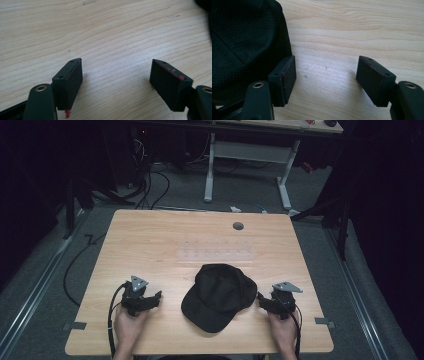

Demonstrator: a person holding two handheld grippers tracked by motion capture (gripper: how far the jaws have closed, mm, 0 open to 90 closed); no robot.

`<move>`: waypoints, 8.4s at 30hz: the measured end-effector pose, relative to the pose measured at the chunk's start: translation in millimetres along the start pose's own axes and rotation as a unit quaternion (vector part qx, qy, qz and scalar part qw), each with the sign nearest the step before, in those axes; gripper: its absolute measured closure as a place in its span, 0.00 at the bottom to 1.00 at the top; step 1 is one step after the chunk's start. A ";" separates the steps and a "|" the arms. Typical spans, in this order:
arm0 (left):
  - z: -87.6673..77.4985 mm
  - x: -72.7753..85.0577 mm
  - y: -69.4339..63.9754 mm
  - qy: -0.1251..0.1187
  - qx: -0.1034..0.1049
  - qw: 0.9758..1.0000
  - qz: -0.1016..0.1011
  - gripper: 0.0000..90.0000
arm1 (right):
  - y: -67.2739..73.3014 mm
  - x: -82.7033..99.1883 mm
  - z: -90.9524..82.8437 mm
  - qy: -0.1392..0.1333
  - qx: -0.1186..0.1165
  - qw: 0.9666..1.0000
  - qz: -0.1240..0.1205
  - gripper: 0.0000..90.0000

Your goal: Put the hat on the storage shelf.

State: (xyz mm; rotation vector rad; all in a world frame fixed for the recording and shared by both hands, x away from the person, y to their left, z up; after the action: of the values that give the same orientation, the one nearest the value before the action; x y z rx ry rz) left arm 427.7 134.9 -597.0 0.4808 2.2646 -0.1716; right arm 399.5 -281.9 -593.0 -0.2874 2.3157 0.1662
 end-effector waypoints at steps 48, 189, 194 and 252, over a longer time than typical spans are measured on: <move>-0.1 0.3 -1.3 0.001 0.004 1.000 0.002 0.28 | -4.2 -8.6 -37.5 -0.060 -0.043 0.997 0.039 0.46; -0.4 0.1 -2.2 0.000 0.009 1.000 0.003 0.28 | 83.7 -96.4 -62.8 -0.083 -0.183 0.978 -0.061 0.94; -1.7 -1.2 -5.7 0.008 0.032 0.999 -0.001 0.28 | 84.1 -98.9 -69.5 -0.092 -0.189 0.976 -0.065 0.94; -41.3 -50.8 -116.0 0.031 0.326 0.943 0.063 0.23 | 119.4 -127.6 -82.8 -0.142 -0.282 0.940 -0.129 0.93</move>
State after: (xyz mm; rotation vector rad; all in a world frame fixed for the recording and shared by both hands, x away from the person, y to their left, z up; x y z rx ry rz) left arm 384.6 25.1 -535.2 0.9792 2.1913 -0.8662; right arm 396.5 -164.0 -439.7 -0.7956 1.8799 0.6958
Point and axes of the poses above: each handheld gripper's, and its own axes: z roughly forward along the jaws, x roughly out of its underside, y roughly to its left, the point moved 9 cm from there along z, roughly forward along the jaws, and after that the axes turned 4 degrees about -x, right-handed, at the moved point
